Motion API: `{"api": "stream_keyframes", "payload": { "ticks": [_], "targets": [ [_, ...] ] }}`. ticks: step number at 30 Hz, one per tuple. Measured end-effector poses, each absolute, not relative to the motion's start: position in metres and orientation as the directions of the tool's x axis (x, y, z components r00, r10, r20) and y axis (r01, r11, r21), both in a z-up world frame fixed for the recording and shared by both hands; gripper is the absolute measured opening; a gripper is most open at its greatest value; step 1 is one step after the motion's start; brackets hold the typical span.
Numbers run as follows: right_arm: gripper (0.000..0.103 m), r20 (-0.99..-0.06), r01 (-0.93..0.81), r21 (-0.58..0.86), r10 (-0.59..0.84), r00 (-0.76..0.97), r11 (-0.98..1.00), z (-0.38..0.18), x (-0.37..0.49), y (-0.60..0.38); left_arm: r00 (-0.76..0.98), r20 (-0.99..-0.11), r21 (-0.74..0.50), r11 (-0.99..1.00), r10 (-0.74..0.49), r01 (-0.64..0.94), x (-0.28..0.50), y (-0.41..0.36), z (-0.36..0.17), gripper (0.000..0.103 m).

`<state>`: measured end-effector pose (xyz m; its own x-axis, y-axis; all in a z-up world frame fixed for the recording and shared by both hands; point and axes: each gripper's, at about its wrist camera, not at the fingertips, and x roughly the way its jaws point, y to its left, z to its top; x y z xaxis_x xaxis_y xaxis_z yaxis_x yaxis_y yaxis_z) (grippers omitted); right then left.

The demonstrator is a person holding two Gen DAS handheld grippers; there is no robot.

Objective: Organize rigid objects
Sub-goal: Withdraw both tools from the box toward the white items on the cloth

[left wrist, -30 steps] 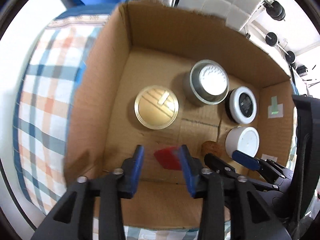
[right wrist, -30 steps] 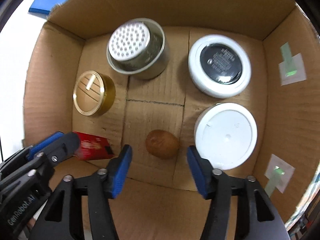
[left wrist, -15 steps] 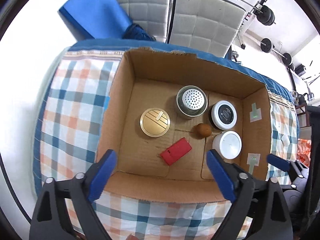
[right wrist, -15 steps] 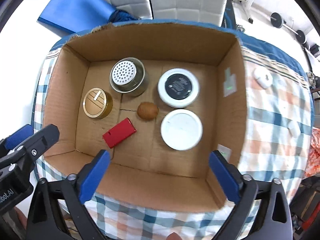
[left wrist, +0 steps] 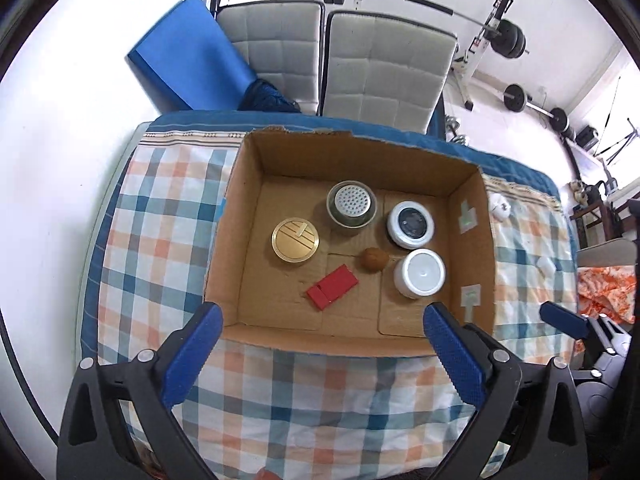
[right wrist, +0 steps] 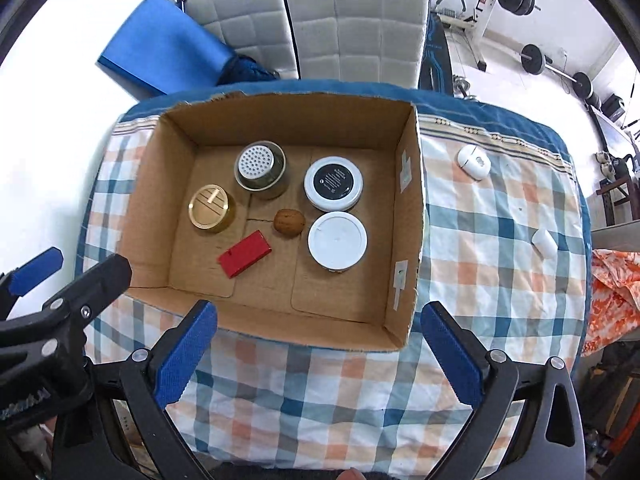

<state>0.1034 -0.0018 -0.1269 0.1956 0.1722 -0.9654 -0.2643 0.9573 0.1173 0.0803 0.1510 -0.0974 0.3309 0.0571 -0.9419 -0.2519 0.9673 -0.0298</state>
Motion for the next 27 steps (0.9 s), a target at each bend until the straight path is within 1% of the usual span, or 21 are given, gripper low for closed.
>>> {"api": "stream_keyframes", "payload": {
  "ticks": [9, 14, 22, 27],
  "targets": [
    [0.103, -0.952, -0.263, 0.166, 0.224, 0.207, 0.95, -0.11, 0.095, -0.015, 0.378, -0.922, -0.015, 0.967, 0.085, -0.254, 0.075, 0.143, -0.069, 0.103],
    [0.103, -0.948, -0.232, 0.181, 0.233, 0.219, 0.956, -0.107, 0.102, -0.038, 0.388, -0.918, -0.012, 0.974, 0.079, -0.227, 0.082, 0.119, -0.064, 0.103],
    [0.103, -0.956, -0.077, 0.169, 0.183, 0.23, 0.983, -0.116, 0.129, -0.126, 0.38, -0.925, -0.028, 0.993, 0.016, -0.111, 0.127, 0.045, -0.075, 0.103],
    [0.103, -0.965, 0.059, 0.153, 0.137, 0.222, 0.986, -0.13, 0.154, -0.201, 0.341, -0.939, -0.049, 0.998, -0.035, -0.03, 0.17, -0.009, -0.096, 0.103]
  ]
}}
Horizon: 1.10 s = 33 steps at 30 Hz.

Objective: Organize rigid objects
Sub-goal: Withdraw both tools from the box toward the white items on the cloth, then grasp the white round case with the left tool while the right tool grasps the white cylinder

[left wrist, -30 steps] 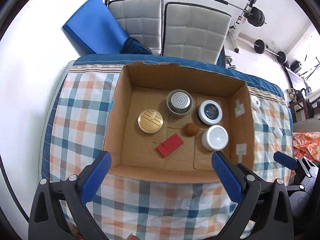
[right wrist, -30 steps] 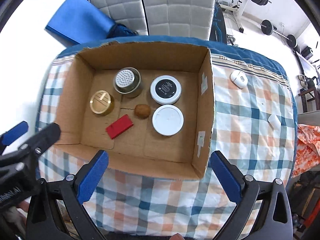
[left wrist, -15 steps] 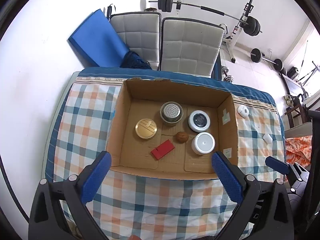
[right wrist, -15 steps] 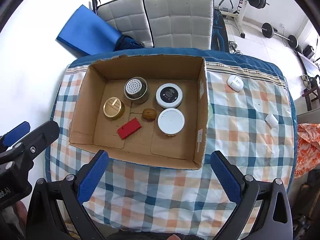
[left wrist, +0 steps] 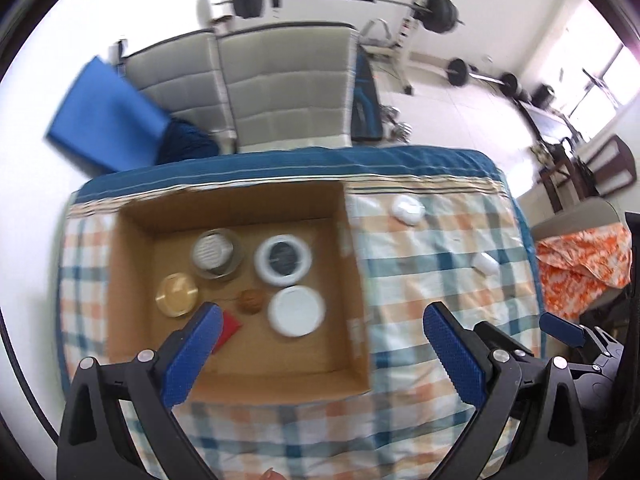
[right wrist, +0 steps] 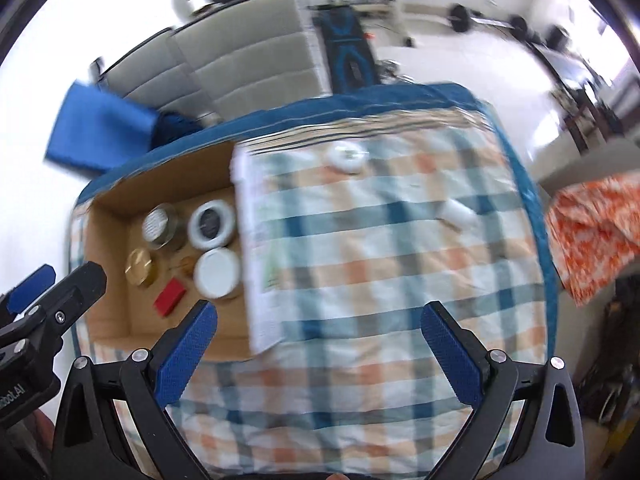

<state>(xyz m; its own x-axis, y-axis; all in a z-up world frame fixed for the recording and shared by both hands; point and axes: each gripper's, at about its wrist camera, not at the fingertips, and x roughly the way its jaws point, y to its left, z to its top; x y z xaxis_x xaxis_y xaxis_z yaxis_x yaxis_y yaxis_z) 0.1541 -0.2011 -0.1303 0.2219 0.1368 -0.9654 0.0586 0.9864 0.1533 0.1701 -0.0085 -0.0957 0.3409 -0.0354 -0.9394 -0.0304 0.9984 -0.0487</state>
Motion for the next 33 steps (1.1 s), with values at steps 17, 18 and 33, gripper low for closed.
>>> {"api": "stream_keyframes", "payload": {
  "ticks": [17, 18, 33],
  "targets": [
    [0.103, -0.992, 0.389, 0.124, 0.107, 0.065, 0.913, -0.262, 0.256, -0.362, 0.13, -0.991, -0.017, 0.994, -0.031, 0.106, 0.328, -0.124, -0.22, 0.103],
    [0.103, -0.992, 0.398, 0.125, 0.112, 0.057, 0.909, -0.27, 0.259, -0.366, 0.111, -0.993, -0.017, 0.993, -0.029, 0.113, 0.335, -0.127, -0.23, 0.103],
    [0.067, -0.981, 0.51, 0.122, 0.183, -0.07, 0.851, -0.367, 0.29, -0.371, -0.039, -0.999, -0.015, 0.989, -0.01, 0.149, 0.377, -0.14, -0.311, 0.103]
  ]
}}
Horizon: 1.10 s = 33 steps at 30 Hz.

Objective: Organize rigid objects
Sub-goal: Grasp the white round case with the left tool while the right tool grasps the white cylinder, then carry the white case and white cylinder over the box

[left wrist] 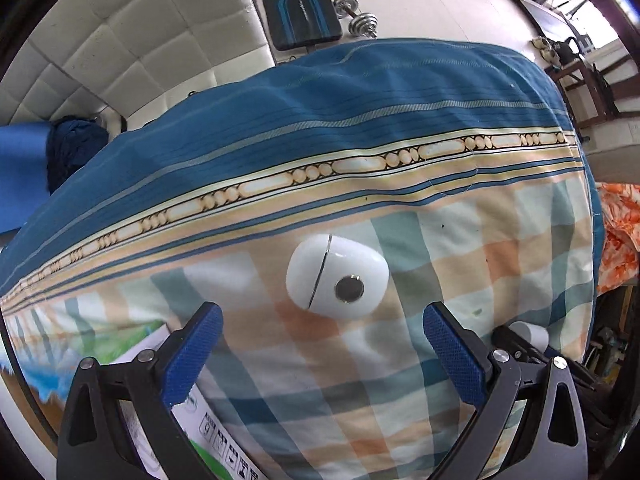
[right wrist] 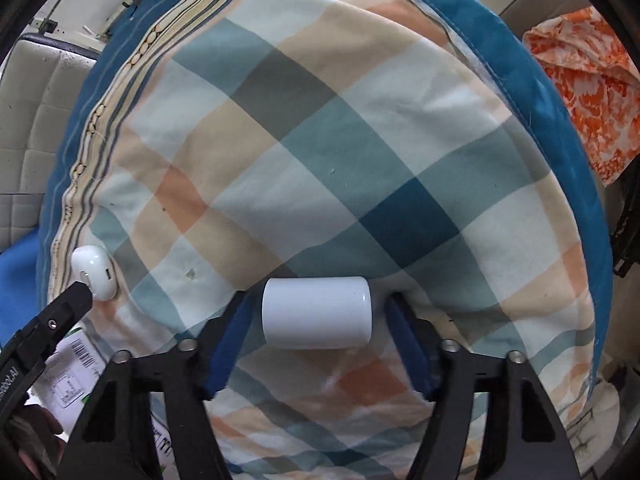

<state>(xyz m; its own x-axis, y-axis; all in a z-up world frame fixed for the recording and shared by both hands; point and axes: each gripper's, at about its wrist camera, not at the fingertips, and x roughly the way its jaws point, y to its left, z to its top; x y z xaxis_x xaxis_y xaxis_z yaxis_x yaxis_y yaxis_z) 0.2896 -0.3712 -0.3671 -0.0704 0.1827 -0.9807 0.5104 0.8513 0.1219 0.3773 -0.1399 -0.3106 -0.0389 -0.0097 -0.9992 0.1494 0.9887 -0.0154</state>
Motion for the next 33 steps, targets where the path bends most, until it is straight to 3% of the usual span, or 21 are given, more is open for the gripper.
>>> {"api": "stream_keyframes", "payload": {
  "ticks": [4, 7, 9, 13, 14, 33],
  "targets": [
    [0.046, -0.985, 0.481, 0.096, 0.154, -0.082, 0.872, -0.366, 0.295, -0.367, -0.059, -0.998, -0.029, 0.981, -0.018, 0.192, 0.382, -0.148, -0.321, 0.103],
    [0.046, -0.983, 0.464, 0.093, 0.154, -0.095, 0.881, -0.368, 0.298, -0.365, -0.067, -0.998, -0.019, 0.97, -0.002, 0.244, 0.382, -0.158, -0.33, 0.1],
    [0.046, -0.984, 0.451, 0.085, 0.145, -0.101, 0.888, -0.368, 0.298, -0.361, -0.077, -0.997, -0.02, 0.96, 0.002, 0.28, 0.381, -0.165, -0.336, 0.071],
    [0.046, -0.986, 0.432, 0.069, 0.127, -0.108, 0.899, -0.368, 0.303, -0.355, -0.059, -0.998, 0.003, 0.951, 0.023, 0.31, 0.379, -0.17, -0.337, 0.063],
    [0.046, -0.986, 0.428, 0.067, 0.124, -0.108, 0.901, -0.368, 0.303, -0.353, -0.047, -0.999, 0.006, 0.952, 0.021, 0.307, 0.378, -0.17, -0.335, 0.055],
    [0.045, -0.985, 0.311, 0.095, 0.134, -0.107, 0.946, -0.357, 0.28, -0.313, -0.068, -0.992, -0.114, 0.976, -0.103, 0.185, 0.326, -0.147, -0.317, 0.055]
  ]
}}
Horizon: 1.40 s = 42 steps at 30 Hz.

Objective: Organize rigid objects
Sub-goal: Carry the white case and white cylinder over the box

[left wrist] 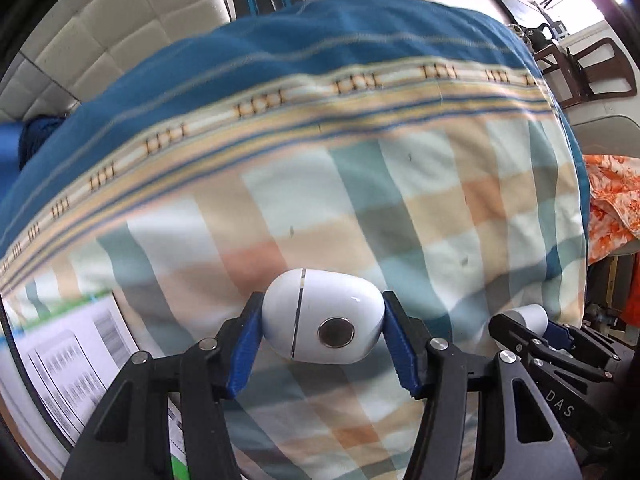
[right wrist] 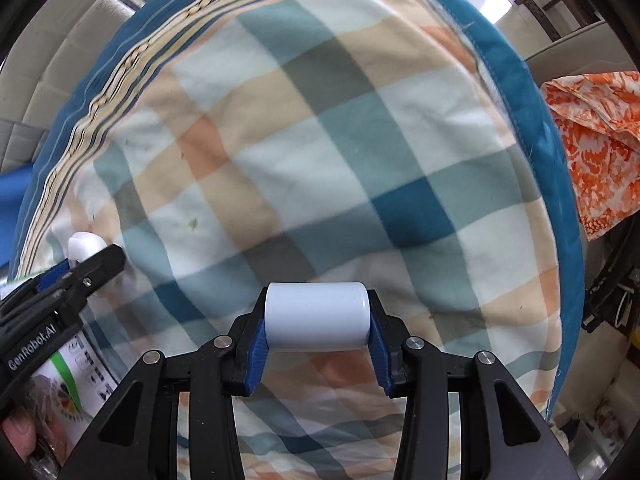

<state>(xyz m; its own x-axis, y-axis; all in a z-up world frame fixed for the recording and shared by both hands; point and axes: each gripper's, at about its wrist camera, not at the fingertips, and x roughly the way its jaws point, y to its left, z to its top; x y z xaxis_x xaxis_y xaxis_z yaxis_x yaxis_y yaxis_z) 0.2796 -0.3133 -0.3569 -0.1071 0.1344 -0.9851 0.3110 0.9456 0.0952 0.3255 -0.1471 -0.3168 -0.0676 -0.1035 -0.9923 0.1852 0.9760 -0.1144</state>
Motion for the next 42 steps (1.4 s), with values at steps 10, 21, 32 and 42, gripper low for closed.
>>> {"api": "stream_keyframes", "payload": {
  "ticks": [10, 21, 32, 42],
  "targets": [
    [0.045, -0.992, 0.275, 0.088, 0.108, -0.059, 0.957, -0.334, 0.262, -0.303, 0.006, -0.992, -0.123, 0.974, -0.127, 0.189, 0.29, -0.162, -0.286, 0.055],
    [0.045, -0.99, 0.191, 0.138, 0.13, 0.055, 0.972, -0.252, 0.235, -0.269, 0.132, -0.964, -0.209, 0.964, -0.232, 0.167, 0.256, -0.135, -0.213, 0.055],
    [0.045, -0.957, 0.024, 0.247, 0.241, 0.161, 0.969, -0.161, 0.208, -0.232, 0.285, -0.927, -0.233, 0.97, -0.245, 0.075, 0.227, -0.05, -0.137, 0.055],
    [0.045, -0.94, -0.124, 0.311, 0.324, 0.106, 0.942, -0.163, 0.178, -0.112, 0.324, -0.934, -0.192, 0.976, -0.149, -0.106, 0.169, 0.088, -0.131, 0.055]
  ]
}}
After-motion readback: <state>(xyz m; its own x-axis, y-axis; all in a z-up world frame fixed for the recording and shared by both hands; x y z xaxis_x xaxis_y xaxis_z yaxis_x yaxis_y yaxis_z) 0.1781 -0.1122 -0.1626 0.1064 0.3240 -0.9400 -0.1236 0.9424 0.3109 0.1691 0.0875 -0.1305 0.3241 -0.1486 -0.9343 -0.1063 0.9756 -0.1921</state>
